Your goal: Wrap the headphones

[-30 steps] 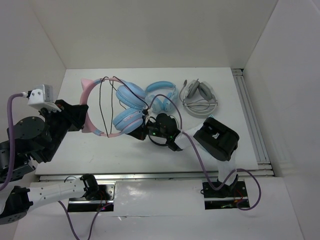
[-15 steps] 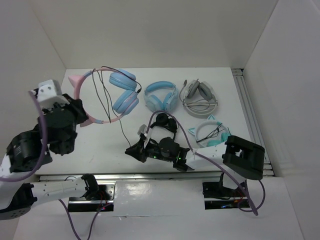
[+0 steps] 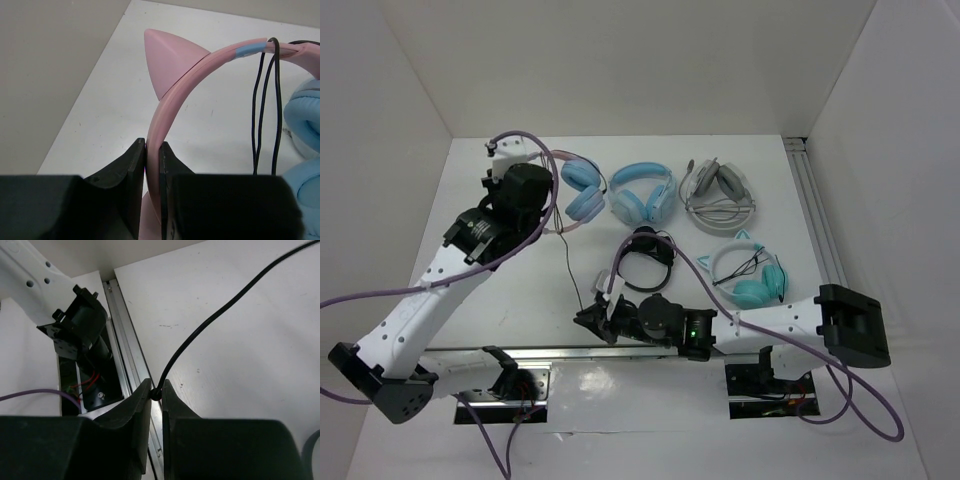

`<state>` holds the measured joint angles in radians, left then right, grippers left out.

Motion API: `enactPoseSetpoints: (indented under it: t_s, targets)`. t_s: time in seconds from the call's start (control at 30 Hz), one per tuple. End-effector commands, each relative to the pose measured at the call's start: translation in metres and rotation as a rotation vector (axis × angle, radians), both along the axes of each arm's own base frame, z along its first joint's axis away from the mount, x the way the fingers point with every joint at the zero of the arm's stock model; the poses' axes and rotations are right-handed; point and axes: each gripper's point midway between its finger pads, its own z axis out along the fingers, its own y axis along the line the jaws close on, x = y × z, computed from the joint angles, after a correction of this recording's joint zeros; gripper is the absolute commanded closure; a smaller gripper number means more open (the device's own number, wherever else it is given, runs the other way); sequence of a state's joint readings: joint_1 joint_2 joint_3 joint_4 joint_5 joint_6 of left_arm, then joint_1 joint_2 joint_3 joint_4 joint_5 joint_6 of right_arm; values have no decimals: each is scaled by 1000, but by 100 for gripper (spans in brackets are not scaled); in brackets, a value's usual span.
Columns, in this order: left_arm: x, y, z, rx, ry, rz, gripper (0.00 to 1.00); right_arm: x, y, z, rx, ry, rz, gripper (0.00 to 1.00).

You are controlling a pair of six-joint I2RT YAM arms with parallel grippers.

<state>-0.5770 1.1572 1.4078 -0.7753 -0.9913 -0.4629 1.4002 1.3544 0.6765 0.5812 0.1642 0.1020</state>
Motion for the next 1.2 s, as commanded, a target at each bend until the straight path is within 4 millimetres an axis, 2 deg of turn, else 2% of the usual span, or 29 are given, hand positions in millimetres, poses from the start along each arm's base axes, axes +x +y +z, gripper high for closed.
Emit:
enactPoseSetpoints:
  t_s: [0.0,0.03,0.1,0.17,0.2,0.27,0.3,0.33,0.37,0.4,0.43,0.5,0.53,0.6,0.63,0.7,0.87,1.17]
  targets:
    - [18,-15,9,-83,-92,-36,100,6,0,23,-18,-47,-29,100]
    - [18,-18,4,-84,-78,-50,100,7,2,31,-14,-50,-45,100]
    - [16,-18,-4,-82,-51,-55,100,8,2,25,-63,-54,-43,100]
    - [11,-21,-11,-87,-42,-56,100,12,5,32,-80,-83,-52,100]
    - [10,-24,-15,-81,-32,-68,100,12,5,26,-108,-91,-49,100]
    - [6,-22,-23,-69,-12,-67,100,14,10,36,-122,-122,-44,100]
    - [6,-23,-29,-55,7,-78,100,15,9,28,-175,-146,-36,100]
    - [6,-22,-29,-33,17,-87,100,21,11,34,-186,-165,-61,100]
    - [5,-23,-34,-20,39,-107,100,21,8,30,-228,-178,-54,100]
    - [3,-29,-39,7,66,-164,100,23,7,32,-255,-214,-46,100]
    - [4,-29,-43,26,76,-172,100,26,8,44,-255,-232,-54,100]
    - [-1,-30,-48,64,87,-214,100,25,3,43,-321,-269,-27,100]
    - [-2,-33,-47,70,77,-230,100,26,4,51,-319,-282,-26,100]
    - [-8,-34,-45,75,67,-263,100,30,-2,49,-373,-304,-37,100]
    - [-11,-39,-48,84,79,-304,100,34,-4,55,-385,-330,-53,100]
    - [-15,-49,-48,86,79,-374,100,37,-10,54,-427,-337,-62,100]
    - [-28,-69,-56,110,98,-504,100,49,-23,69,-478,-398,-119,100]
    - [-56,-102,-86,154,221,-689,100,71,-58,96,-536,-481,-270,100]
